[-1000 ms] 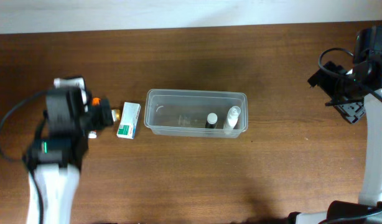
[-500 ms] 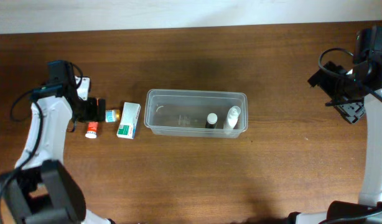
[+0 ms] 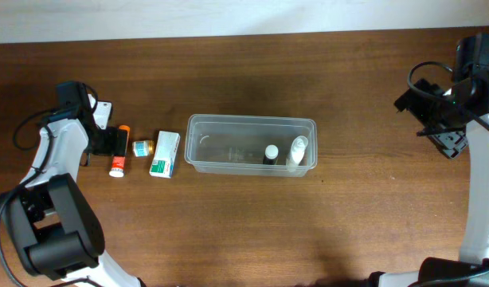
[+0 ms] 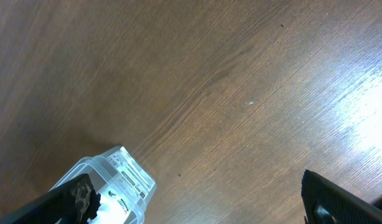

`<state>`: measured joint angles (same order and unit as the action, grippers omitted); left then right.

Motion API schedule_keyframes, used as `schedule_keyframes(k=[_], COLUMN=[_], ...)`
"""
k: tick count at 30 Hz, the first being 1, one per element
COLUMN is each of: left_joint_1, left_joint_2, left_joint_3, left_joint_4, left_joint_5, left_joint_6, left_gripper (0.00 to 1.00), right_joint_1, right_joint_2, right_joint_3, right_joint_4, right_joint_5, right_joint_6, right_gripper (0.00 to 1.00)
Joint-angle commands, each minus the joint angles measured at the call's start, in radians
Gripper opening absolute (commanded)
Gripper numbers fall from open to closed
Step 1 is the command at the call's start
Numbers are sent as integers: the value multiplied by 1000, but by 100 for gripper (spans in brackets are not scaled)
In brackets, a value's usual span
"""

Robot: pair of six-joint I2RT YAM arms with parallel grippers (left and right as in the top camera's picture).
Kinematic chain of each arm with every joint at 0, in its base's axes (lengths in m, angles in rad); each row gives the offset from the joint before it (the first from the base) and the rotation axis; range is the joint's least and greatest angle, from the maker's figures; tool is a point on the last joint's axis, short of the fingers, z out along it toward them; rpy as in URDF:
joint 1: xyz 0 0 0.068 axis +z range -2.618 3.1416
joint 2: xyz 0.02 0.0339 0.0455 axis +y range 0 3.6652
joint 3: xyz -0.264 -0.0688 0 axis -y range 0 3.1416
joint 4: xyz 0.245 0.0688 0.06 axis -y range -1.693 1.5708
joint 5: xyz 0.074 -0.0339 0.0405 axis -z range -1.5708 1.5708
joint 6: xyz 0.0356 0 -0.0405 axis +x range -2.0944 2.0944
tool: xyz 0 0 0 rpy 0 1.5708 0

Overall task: Pack container
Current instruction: 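Reach left gripper to the orange tube and grasp it, then carry the orange tube right and lay it in the container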

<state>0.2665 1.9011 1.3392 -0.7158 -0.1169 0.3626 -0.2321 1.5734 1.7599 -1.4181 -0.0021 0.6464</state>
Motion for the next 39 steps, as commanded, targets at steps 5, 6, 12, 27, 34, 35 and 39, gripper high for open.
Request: schedule_keyframes(k=[5,6,12,27,34,35,39], left_joint_1=[2,2,2,-6,-174,-231,-508], left_joint_2=[114,124,141,-6,-225,-259,-317], left_joint_3=[21,21,21,137,155,155,155], left_joint_4=[2,2,21,-86,-131,-135,-129], left_joint_5=[50,50,50,149,241,257,259], left_joint_6=[81,81,80,-3,105,169,484], left_gripper=[99,99,60,13,9,8,5], right_joint_1=[-4,-4,-4,-4,-4,-4,-4], right_joint_2=[-13,-13,-13,-13,-13,-13,-13], right_joint_3=[15,15,15,15,15,15,15], right_joint_4=[0,0,0,0,0,0,0], right_joint_5=[2,2,2,2,2,2,2], right_joint_6=[-3,-3,-3,-3,-3,-3,-3], right_gripper=[99,98,98,99,98,99,98])
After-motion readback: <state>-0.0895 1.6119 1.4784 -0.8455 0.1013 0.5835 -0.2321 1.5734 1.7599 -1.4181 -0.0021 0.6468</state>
